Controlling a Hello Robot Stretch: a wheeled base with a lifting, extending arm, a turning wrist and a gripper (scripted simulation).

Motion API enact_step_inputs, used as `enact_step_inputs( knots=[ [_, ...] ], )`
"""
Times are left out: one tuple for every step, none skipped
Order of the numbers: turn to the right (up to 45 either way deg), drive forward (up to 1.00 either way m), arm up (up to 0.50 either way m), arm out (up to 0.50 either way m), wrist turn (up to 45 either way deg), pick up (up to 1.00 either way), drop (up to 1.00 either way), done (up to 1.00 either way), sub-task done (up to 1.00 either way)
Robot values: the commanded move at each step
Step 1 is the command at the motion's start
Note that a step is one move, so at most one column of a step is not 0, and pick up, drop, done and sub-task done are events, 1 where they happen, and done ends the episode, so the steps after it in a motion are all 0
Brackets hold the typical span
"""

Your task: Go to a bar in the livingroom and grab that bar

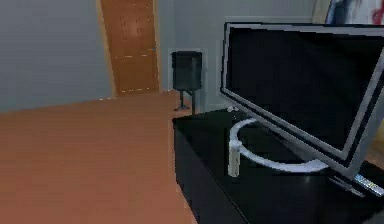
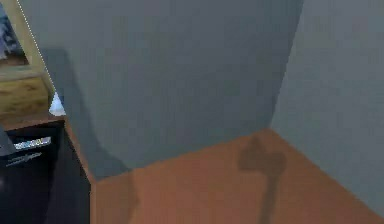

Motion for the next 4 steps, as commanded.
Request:
enact_step_inputs(
  knots=[
    [45.0,0.00,0.00,0.00,0.0,0.00,0.00,0.00,0.00],
    [24.0,0.00,0.00,0.00,0.0,0.00,0.00,0.00,0.00],
    [0.0,0.70,0.00,0.00,0.0,0.00,0.00,0.00,0.00],
    [-45.0,0.00,0.00,0.00,0.0,0.00,0.00,0.00,0.00]
  ],
)
